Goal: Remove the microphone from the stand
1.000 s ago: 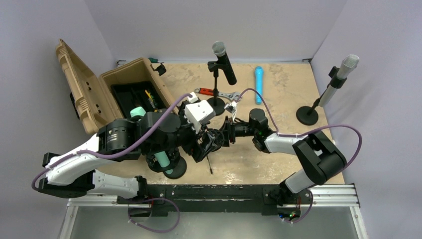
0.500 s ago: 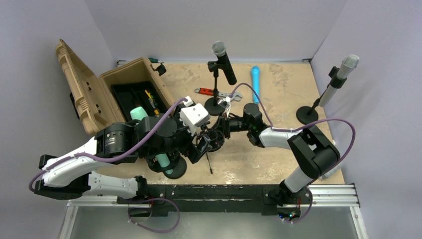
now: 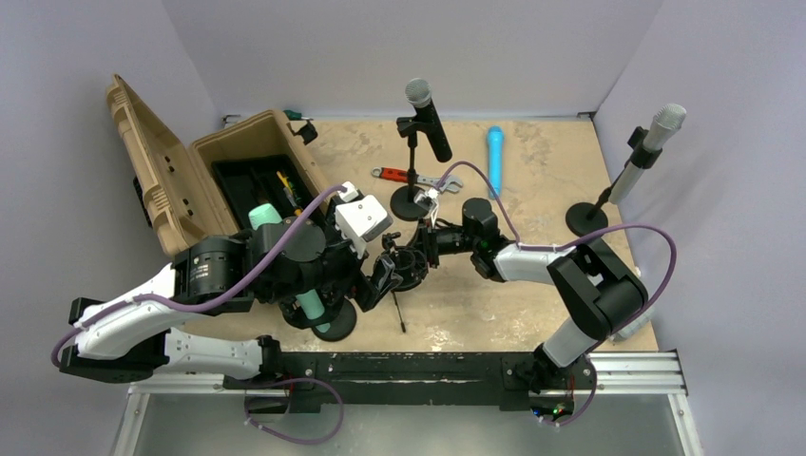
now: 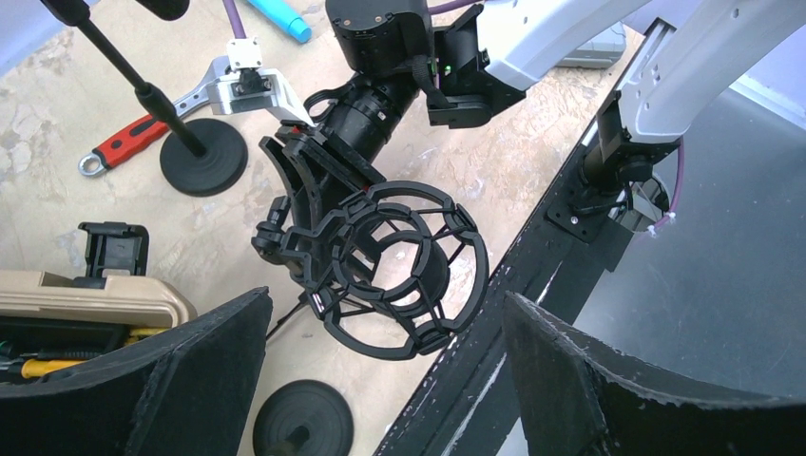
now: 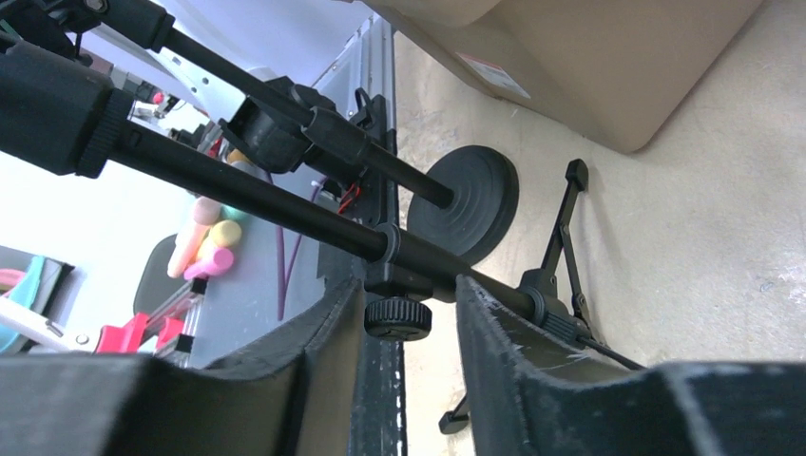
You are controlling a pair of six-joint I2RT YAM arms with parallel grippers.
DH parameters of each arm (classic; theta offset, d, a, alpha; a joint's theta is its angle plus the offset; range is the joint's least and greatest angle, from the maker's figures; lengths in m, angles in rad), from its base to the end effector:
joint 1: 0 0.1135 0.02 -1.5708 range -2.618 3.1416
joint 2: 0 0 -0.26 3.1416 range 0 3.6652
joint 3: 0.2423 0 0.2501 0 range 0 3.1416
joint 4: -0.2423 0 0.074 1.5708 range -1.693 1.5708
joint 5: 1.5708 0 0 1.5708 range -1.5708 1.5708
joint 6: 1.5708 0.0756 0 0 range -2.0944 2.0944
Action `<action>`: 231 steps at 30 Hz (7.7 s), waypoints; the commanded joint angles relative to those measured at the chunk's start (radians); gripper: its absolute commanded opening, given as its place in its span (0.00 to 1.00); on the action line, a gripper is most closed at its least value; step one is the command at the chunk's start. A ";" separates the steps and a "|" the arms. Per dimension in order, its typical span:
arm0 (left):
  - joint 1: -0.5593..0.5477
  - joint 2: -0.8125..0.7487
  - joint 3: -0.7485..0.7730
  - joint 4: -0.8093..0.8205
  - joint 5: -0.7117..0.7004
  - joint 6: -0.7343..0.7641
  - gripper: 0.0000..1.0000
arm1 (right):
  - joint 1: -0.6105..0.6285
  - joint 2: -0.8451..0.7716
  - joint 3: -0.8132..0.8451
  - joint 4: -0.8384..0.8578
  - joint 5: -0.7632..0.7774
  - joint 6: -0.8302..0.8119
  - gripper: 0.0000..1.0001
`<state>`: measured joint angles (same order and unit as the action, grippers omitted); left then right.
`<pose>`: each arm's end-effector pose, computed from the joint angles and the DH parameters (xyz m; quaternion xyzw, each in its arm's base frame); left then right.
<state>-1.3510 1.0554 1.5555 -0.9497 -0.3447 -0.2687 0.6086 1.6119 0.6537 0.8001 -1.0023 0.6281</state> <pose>0.0700 -0.1963 0.4457 0.3517 0.7621 -0.2792 0.4664 0.2365 0.2425 0.1911 -0.3053 0.6702 0.6278 0.2520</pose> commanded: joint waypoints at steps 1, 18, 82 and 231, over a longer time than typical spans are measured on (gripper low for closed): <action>-0.006 0.000 -0.005 0.036 -0.005 0.008 0.89 | 0.004 -0.037 -0.008 0.009 0.026 -0.020 0.19; -0.006 0.050 -0.011 0.100 -0.036 0.027 0.89 | 0.045 -0.247 -0.054 -0.316 0.642 -0.325 0.00; -0.005 -0.019 -0.109 0.206 -0.088 -0.008 0.90 | 0.026 -0.342 -0.093 -0.292 0.528 0.164 0.47; 0.029 -0.062 -0.166 0.239 -0.060 -0.017 0.91 | 0.056 -0.383 0.013 -0.540 0.703 0.092 0.44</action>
<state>-1.3289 1.0023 1.3922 -0.7483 -0.4061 -0.2771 0.6682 1.2194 0.6796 0.1848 -0.2642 0.6922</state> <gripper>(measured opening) 0.909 0.457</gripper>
